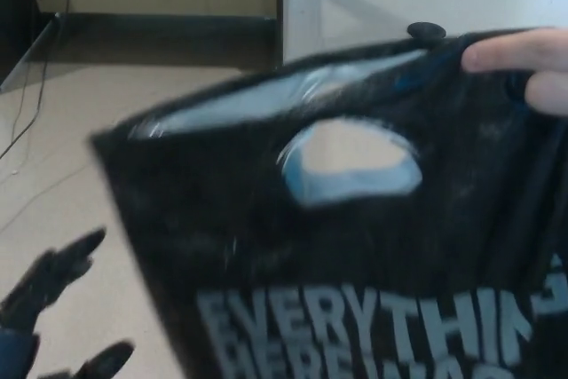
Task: A person is holding a plastic bag and the robot extends its left hand to grab the bag by hooking its thumb into the holes at the top and brings its hand down by its side. Then it extends its arm again to hand the plastic bag back to the person.
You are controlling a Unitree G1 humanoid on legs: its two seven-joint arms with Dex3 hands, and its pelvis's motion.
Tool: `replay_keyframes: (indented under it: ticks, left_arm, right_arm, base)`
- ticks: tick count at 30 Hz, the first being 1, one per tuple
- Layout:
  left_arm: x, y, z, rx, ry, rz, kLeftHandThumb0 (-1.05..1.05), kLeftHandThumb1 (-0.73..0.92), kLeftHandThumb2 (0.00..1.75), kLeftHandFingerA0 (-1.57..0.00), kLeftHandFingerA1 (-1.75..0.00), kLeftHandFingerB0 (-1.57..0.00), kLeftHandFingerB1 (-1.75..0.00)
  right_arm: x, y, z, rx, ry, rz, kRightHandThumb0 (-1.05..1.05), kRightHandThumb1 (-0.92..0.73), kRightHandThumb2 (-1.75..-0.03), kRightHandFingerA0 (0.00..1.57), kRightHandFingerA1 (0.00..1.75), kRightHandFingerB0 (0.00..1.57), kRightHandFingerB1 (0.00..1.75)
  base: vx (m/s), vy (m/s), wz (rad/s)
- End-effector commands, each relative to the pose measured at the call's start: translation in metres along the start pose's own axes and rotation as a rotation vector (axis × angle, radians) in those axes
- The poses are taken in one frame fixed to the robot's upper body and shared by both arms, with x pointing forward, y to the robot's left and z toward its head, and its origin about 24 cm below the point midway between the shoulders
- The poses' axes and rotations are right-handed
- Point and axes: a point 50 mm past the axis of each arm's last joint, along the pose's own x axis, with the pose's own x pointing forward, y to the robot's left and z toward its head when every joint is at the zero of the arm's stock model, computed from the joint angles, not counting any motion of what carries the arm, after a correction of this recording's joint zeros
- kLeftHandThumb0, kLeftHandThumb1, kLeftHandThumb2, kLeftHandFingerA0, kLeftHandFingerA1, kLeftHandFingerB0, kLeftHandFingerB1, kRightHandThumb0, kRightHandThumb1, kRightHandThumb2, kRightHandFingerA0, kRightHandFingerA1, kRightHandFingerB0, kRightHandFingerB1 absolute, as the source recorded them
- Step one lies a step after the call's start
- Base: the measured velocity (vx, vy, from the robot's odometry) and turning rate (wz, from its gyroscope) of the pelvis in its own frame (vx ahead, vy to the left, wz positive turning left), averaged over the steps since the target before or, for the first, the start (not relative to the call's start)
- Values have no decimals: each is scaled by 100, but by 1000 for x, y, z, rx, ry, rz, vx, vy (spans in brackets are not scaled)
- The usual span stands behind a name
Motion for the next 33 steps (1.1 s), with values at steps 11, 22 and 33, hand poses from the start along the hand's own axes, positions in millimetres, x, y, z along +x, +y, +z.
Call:
replay_keyframes:
  ticks: [11,22,33]
  left_arm:
    - [32,53,182,11,-739,415,-49,57,60,-26,-32,-10,-22]
    - [50,46,200,-53,-830,376,-47,59,60,-25,-31,-10,-23]
    - [65,40,211,7,-853,289,-53,54,60,-26,-31,-10,-21]
  right_arm:
    - [-5,-8,-6,-20,12,0,-43,-61,-79,66,56,37,45]
    - [-4,-10,-4,-34,-5,-1,-43,-61,-80,65,57,38,46]
    - [-3,-9,-5,-24,10,7,-43,-61,-80,65,56,38,46]
  base:
    - [0,0,0]
    - [0,0,0]
    - [0,0,0]
